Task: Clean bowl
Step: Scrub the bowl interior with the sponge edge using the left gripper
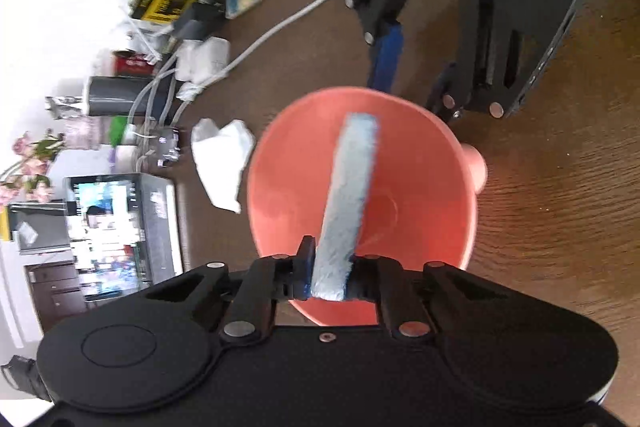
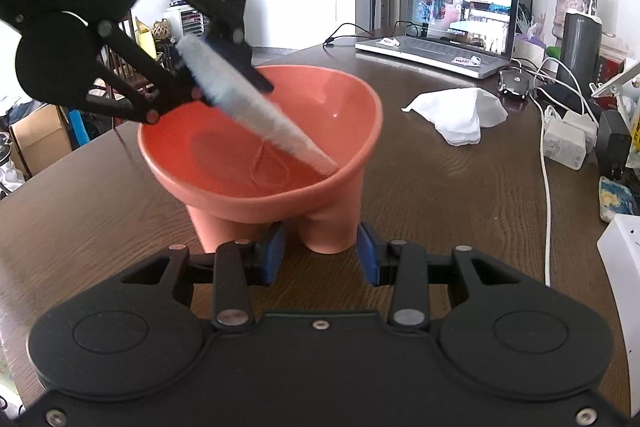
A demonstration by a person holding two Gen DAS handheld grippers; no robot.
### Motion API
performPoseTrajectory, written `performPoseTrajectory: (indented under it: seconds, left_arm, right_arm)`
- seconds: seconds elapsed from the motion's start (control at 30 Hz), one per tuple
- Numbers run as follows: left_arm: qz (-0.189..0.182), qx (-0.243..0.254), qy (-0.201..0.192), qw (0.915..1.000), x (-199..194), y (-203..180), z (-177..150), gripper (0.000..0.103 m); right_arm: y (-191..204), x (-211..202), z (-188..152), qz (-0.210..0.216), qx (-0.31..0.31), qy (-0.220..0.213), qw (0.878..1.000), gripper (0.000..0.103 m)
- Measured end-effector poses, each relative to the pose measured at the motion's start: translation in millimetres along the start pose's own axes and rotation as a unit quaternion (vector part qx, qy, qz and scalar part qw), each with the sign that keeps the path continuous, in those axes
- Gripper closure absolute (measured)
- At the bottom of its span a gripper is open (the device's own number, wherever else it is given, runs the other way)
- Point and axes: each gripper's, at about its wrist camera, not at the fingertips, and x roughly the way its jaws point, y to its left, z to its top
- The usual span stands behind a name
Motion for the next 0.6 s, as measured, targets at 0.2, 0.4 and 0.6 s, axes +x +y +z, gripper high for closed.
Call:
performPoseTrajectory:
  seconds: [0.2, 0.4, 0.6]
  left_arm:
    - [0.003, 0.053, -0.040, 0.9978, -5, -15, -2, 0.092]
    - [-0.019, 0.077, -0.039, 0.9960, -12, -23, 0, 0.090]
    - [-0.002, 0.034, -0.001, 0.9994, -1, -13, 12, 0.083]
  right_arm:
    - [-2, 1, 1, -0.004, 0.004, 0.000, 1.000, 0.058]
    - [-2, 0, 1, -0.003, 0.004, -0.001, 1.000, 0.058]
    - [-2, -1, 0, -0.001, 0.004, -0.004, 1.000, 0.058]
